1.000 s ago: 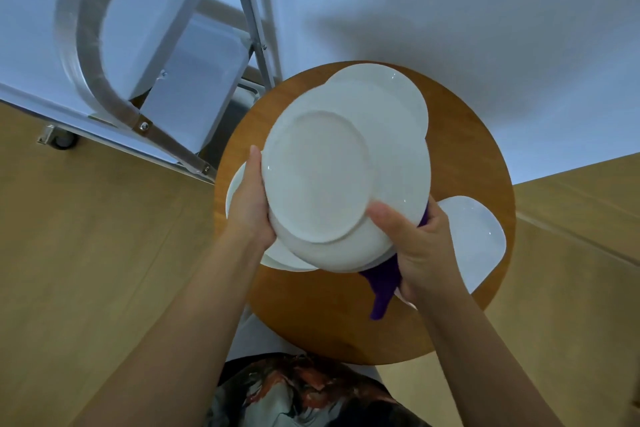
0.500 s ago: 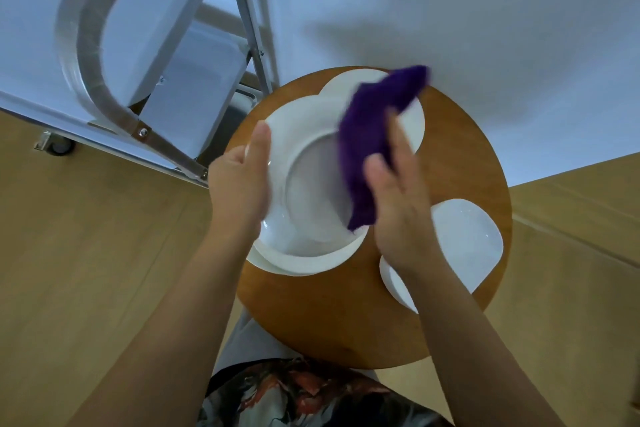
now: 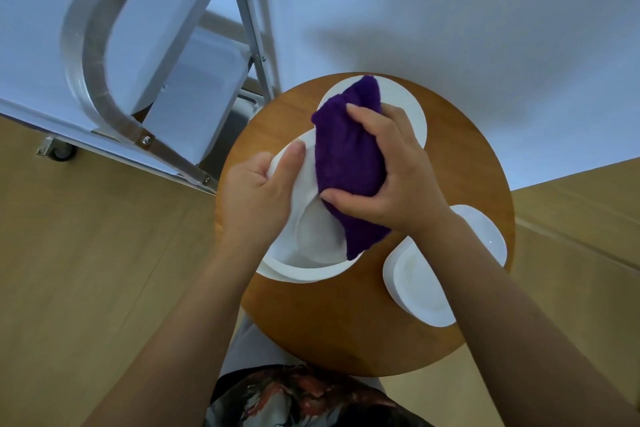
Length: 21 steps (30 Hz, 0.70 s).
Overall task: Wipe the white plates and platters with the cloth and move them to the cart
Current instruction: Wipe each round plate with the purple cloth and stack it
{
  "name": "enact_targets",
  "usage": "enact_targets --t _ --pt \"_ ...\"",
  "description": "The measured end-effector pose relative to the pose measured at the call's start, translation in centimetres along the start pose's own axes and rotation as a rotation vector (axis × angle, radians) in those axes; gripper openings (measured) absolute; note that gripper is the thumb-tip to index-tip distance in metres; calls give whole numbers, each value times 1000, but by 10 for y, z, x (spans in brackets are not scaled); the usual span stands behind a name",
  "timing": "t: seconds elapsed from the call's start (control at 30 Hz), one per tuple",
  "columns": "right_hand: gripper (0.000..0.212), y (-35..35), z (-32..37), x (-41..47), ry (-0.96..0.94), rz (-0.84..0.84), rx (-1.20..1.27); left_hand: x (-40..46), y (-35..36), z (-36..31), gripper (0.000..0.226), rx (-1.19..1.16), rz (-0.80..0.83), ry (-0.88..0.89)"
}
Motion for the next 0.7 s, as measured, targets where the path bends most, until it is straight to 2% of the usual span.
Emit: enact_targets --t 0.13,0.23,0.43,0.5,0.57,0.6,0.67,0.7 --pt "84 -7 -15 -4 83 -78 118 0 -6 2 49 -78 -53 -32" --pt "81 -14 -38 -11 322 -147 387 0 -16 1 55 -196 -189 -91" --pt "81 29 -59 -44 799 -302 982 -18 4 8 42 -375 -422 -505" --pt "73 42 -64 -53 930 -337 1087 -27 14 5 38 -395 -433 -549" --pt "65 37 -72 -54 975 -307 1104 -30 16 9 28 -397 -347 -480" --pt "63 29 -76 -51 968 -262 1106 -29 15 13 27 -457 -232 -449" --pt "61 8 -83 -43 904 -106 1070 -27 16 18 50 -812 211 -441" --pt "62 -2 -84 -37 856 -9 1010 -29 13 18 63 -1057 378 -507"
Point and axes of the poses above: each hand's wrist, its own x-axis towards the middle knuckle, its own y-axis out of the palm, z = x × y, the point moved 5 cm from there along x, towards the middle knuckle, and after that the axes turned 12 degrees about y, right-handed, at the moved point
